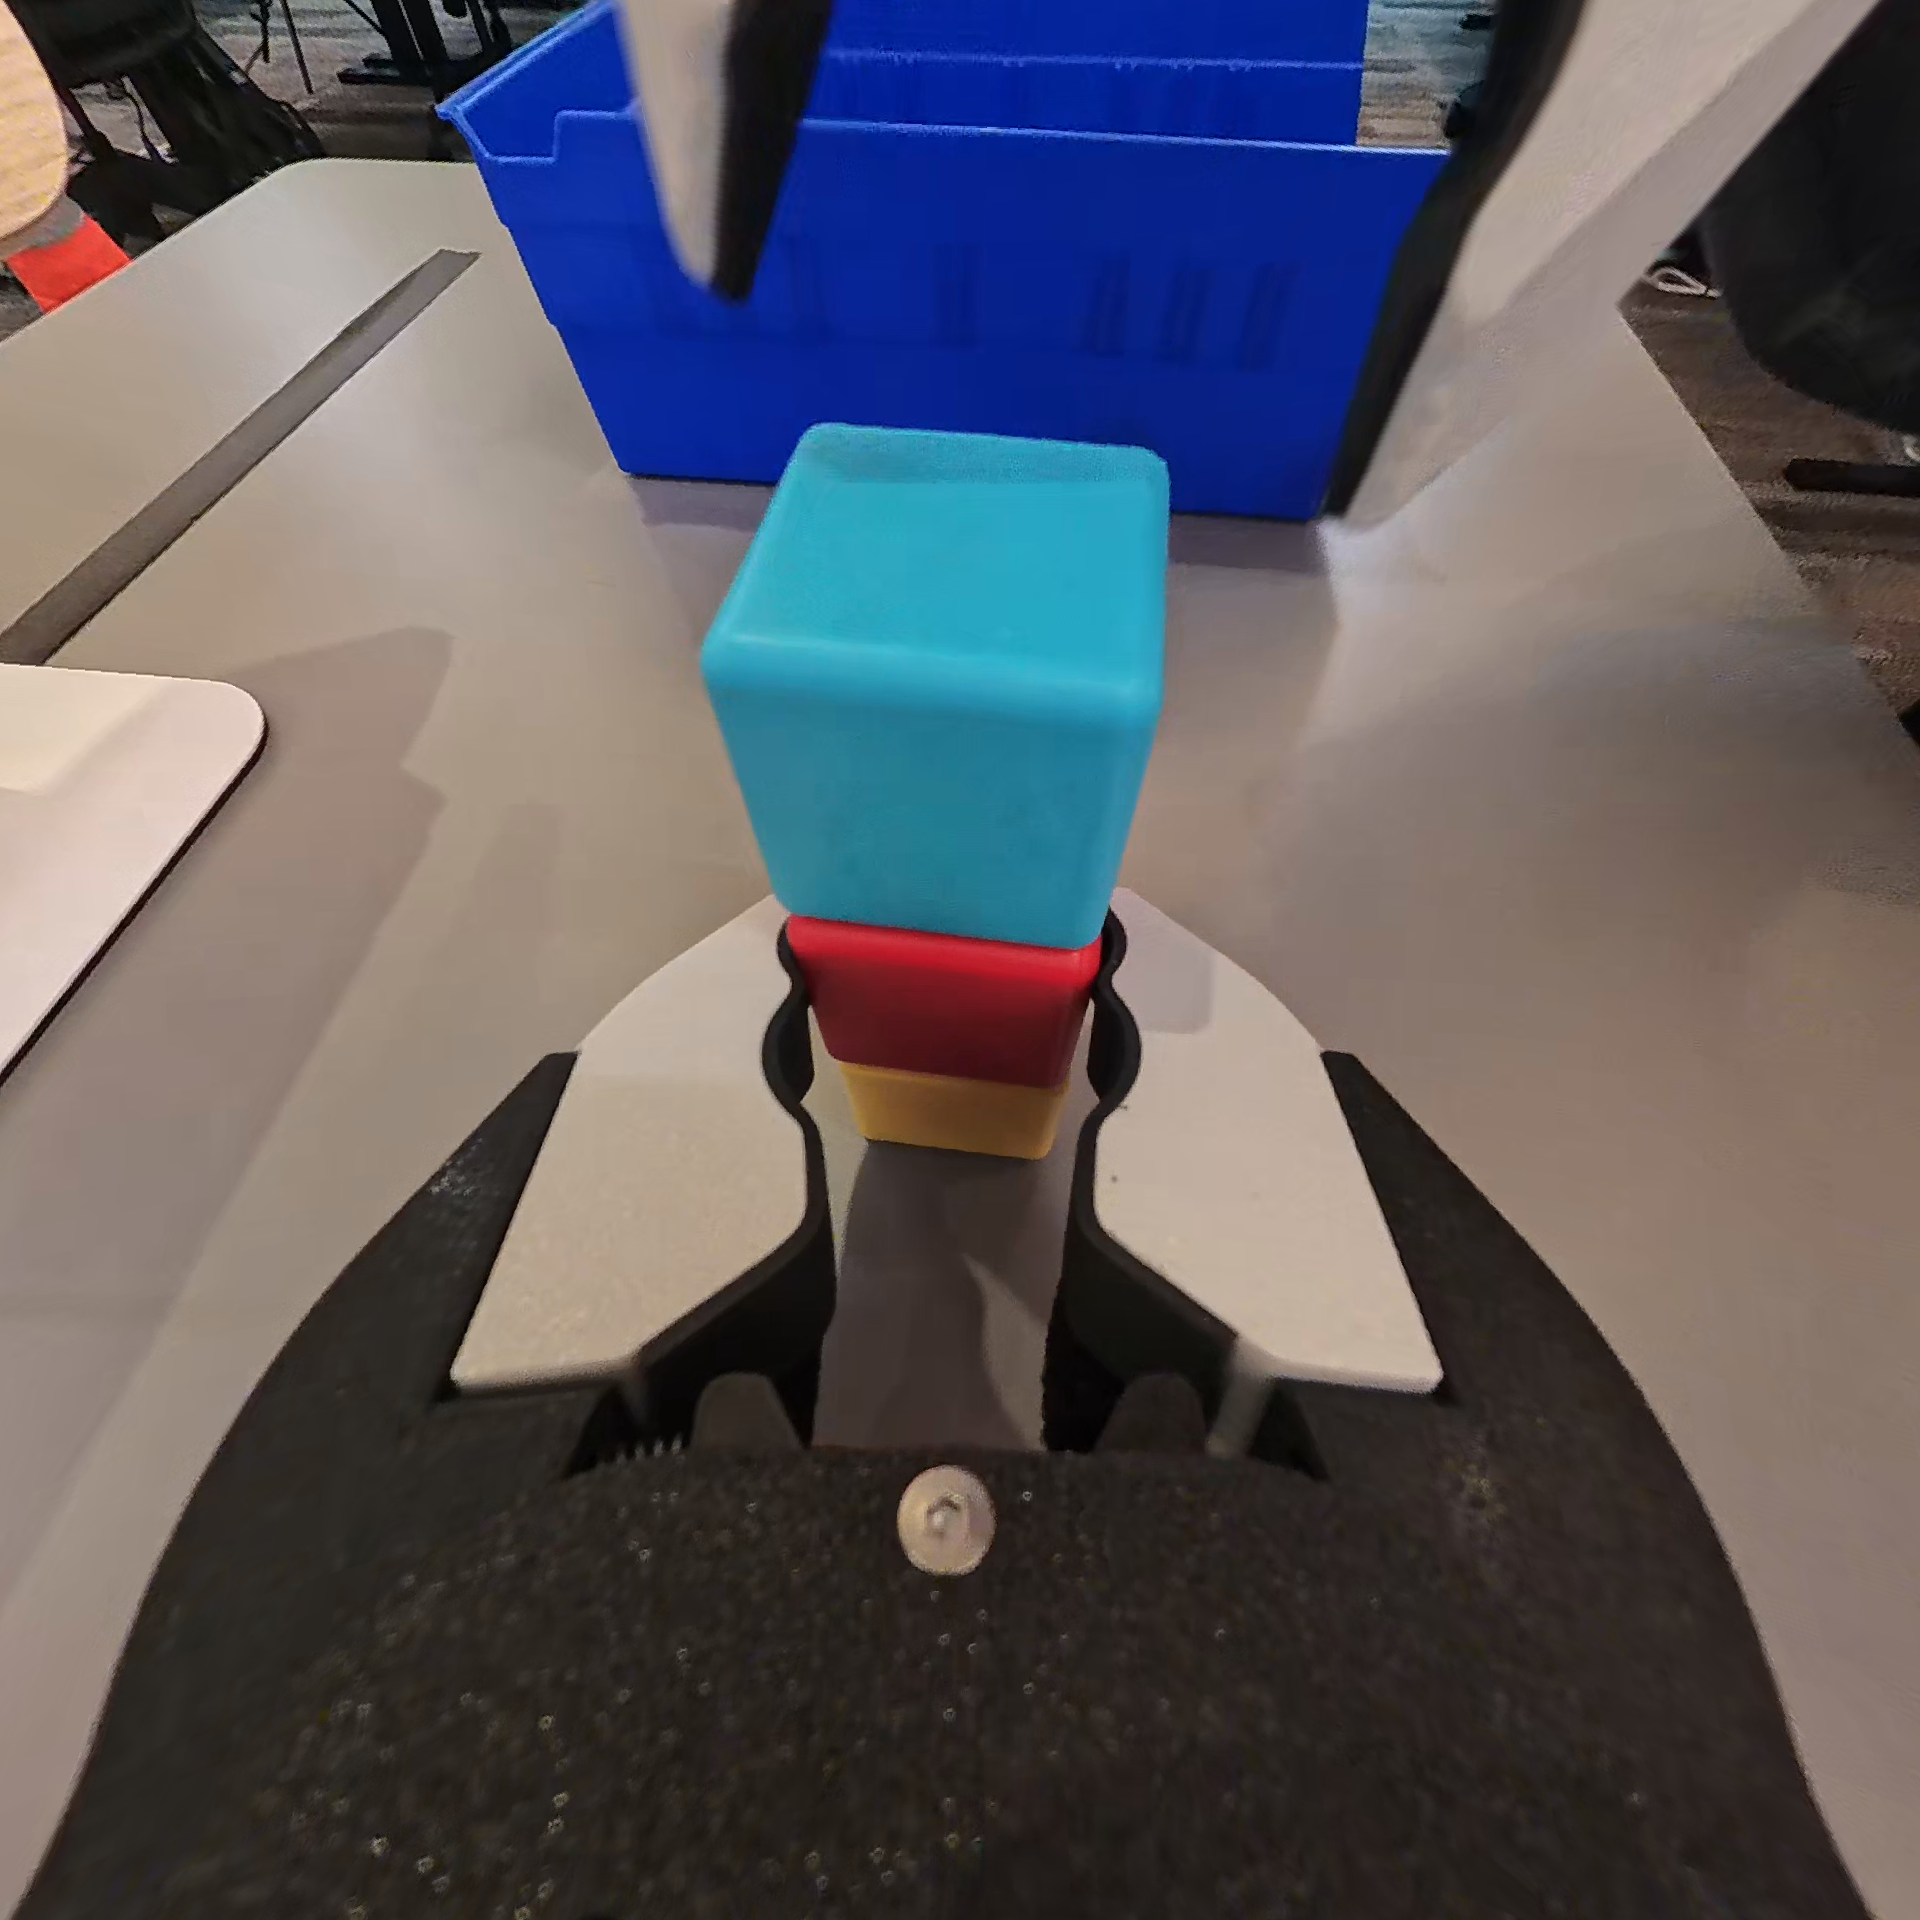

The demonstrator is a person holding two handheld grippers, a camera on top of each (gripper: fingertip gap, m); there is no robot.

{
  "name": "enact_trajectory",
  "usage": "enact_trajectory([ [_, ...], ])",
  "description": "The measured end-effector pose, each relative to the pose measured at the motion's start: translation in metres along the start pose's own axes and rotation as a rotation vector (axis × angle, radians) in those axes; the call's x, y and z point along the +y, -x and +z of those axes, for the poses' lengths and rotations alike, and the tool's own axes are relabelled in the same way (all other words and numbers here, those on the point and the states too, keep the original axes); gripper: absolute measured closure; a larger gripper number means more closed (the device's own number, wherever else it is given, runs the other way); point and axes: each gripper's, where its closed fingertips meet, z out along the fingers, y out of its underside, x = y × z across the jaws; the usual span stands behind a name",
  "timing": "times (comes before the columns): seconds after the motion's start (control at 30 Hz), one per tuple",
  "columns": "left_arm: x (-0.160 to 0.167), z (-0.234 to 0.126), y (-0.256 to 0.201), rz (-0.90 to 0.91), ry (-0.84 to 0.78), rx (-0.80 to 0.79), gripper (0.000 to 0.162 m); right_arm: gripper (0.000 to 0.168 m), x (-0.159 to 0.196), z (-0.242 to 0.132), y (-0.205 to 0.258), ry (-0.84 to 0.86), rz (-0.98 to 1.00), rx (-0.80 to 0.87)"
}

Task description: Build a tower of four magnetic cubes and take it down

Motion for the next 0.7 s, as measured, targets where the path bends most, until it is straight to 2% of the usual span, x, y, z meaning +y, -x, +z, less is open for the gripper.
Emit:
enact_trajectory([
  [0.2,0.000,0.000,0.000,-0.001,0.000,0.003,0.112,0.109,-0.002,0.028,0.001,0.153,-0.034,-0.102],
  [0.33,0.000,0.000,-0.001,-0.001,0.000,0.006,0.112,0.118,-0.001,0.039,0.002,0.159,-0.055,-0.117],
  [0.57,-0.001,0.003,-0.006,0.005,0.001,0.028,0.112,0.118,0.003,0.034,0.003,0.127,-0.057,-0.115],
  [0.7,-0.001,0.003,-0.007,0.023,0.004,0.025,0.112,0.118,-0.010,-0.003,-0.012,0.015,-0.019,-0.054],
])
